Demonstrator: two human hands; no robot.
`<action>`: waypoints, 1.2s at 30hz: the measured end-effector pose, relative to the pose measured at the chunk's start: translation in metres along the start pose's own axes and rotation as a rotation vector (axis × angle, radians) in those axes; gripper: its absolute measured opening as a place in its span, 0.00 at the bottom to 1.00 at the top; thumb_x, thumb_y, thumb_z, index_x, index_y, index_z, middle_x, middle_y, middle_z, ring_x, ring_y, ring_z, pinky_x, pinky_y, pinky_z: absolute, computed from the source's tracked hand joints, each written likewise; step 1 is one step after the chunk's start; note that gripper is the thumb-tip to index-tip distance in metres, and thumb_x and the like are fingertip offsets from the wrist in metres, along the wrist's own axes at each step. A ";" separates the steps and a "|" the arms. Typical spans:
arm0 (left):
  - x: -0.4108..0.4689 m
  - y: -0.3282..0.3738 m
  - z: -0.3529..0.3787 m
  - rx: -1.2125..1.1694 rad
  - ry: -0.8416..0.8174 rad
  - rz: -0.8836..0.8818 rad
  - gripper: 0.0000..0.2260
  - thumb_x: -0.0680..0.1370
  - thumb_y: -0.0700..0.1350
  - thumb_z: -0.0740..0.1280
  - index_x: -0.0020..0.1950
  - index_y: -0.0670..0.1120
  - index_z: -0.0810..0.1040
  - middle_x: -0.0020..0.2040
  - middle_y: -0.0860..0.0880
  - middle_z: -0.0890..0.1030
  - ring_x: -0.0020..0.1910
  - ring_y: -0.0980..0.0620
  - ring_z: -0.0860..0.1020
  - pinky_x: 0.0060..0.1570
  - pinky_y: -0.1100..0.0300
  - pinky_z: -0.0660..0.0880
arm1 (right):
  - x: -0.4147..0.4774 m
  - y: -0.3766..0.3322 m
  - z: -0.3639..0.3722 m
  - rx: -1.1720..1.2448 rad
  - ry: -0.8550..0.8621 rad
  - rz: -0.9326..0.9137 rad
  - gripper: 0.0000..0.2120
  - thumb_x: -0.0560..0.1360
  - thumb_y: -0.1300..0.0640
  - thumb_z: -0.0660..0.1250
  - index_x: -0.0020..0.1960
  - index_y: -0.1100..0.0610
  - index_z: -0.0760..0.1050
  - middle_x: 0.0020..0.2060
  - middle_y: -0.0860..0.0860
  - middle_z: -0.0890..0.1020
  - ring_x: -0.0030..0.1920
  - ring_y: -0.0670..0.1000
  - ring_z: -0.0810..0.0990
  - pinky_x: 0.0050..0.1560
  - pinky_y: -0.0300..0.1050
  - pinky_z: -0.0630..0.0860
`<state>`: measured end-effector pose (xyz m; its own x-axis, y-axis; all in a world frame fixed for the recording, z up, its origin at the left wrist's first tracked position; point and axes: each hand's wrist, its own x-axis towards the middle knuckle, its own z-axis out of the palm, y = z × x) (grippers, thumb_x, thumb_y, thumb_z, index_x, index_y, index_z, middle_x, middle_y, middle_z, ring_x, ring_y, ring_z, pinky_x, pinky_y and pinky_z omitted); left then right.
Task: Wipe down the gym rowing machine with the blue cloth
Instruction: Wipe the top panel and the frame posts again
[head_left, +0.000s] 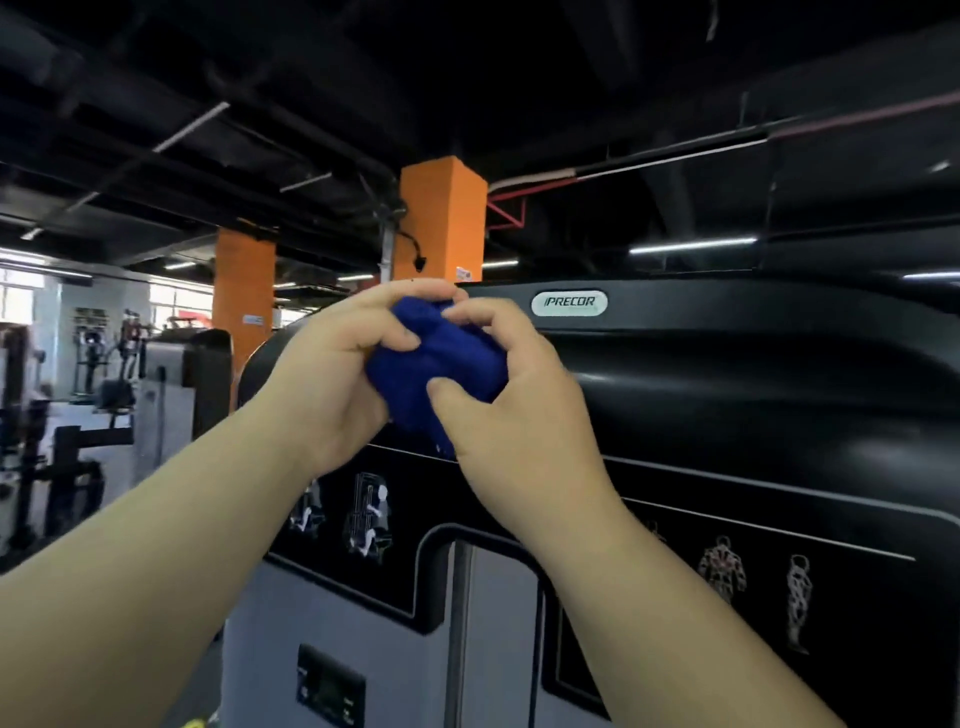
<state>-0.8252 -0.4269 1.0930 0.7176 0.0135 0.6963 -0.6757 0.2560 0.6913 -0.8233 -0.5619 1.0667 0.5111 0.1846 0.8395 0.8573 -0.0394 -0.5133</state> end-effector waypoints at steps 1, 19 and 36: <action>0.003 0.002 -0.002 -0.021 -0.023 0.015 0.19 0.63 0.34 0.57 0.47 0.43 0.82 0.48 0.46 0.85 0.45 0.48 0.84 0.40 0.57 0.82 | 0.004 -0.002 0.003 -0.023 -0.009 -0.006 0.21 0.73 0.64 0.68 0.56 0.39 0.73 0.56 0.41 0.77 0.48 0.39 0.78 0.43 0.29 0.76; 0.105 -0.026 -0.158 1.002 0.322 0.235 0.11 0.77 0.42 0.64 0.45 0.59 0.80 0.52 0.56 0.78 0.50 0.54 0.76 0.46 0.59 0.70 | 0.098 -0.010 0.021 -0.872 0.078 -0.106 0.25 0.69 0.70 0.60 0.49 0.40 0.76 0.53 0.45 0.74 0.50 0.48 0.73 0.50 0.35 0.72; 0.133 -0.025 -0.180 0.998 0.010 0.204 0.11 0.82 0.45 0.63 0.60 0.57 0.81 0.63 0.56 0.76 0.60 0.56 0.73 0.53 0.64 0.66 | 0.123 0.017 0.082 -0.857 0.079 0.074 0.12 0.73 0.38 0.69 0.45 0.47 0.78 0.50 0.47 0.79 0.45 0.42 0.76 0.37 0.29 0.66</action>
<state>-0.6824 -0.2578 1.1337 0.5713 -0.0245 0.8204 -0.6144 -0.6754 0.4078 -0.7512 -0.4588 1.1471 0.5434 0.0849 0.8352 0.5560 -0.7818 -0.2823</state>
